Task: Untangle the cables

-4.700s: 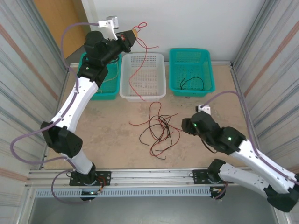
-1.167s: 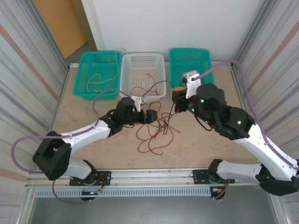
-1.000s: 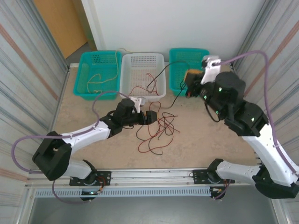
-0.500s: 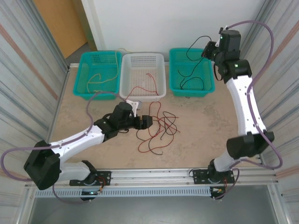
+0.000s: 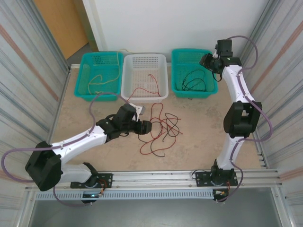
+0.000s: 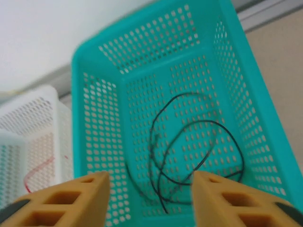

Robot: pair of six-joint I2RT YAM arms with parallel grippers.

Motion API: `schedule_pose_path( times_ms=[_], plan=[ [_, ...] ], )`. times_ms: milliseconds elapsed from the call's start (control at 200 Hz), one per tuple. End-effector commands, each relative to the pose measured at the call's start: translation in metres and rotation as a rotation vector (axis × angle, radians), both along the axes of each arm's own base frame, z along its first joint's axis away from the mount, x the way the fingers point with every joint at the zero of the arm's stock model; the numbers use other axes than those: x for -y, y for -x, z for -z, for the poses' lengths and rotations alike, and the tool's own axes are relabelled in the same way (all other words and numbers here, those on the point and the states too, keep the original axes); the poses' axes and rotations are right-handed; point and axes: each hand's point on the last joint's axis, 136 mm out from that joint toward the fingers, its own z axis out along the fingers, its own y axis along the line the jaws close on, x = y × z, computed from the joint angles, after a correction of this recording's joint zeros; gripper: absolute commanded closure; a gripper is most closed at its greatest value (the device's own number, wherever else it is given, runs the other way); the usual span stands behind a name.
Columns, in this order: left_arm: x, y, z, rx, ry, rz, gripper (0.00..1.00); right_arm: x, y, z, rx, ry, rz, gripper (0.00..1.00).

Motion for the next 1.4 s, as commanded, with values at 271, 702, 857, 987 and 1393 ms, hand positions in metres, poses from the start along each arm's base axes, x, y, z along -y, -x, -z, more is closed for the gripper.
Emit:
schedule_pose_path(
  times_ms=[271,702,857,987,1393],
  plan=[
    [-0.006,-0.004,0.010,0.010,-0.096,0.007,0.39,-0.098,0.168,-0.016,0.034,0.107,-0.252,0.40],
    [0.002,-0.004,0.005,-0.010,-0.051,0.009,0.44,-0.142,0.292,0.143,-0.278,-0.004,-0.302,0.49],
    [0.001,-0.004,0.002,-0.006,-0.041,-0.001,0.44,-0.147,0.292,0.177,-0.359,-0.033,-0.306,0.53],
    [0.003,-0.005,0.001,-0.005,-0.040,0.001,0.44,-0.156,0.287,0.191,-0.382,-0.056,-0.323,0.60],
    [0.007,-0.010,0.000,0.005,-0.042,0.013,0.44,-0.162,0.284,0.182,-0.364,0.016,-0.359,1.00]
  ],
)
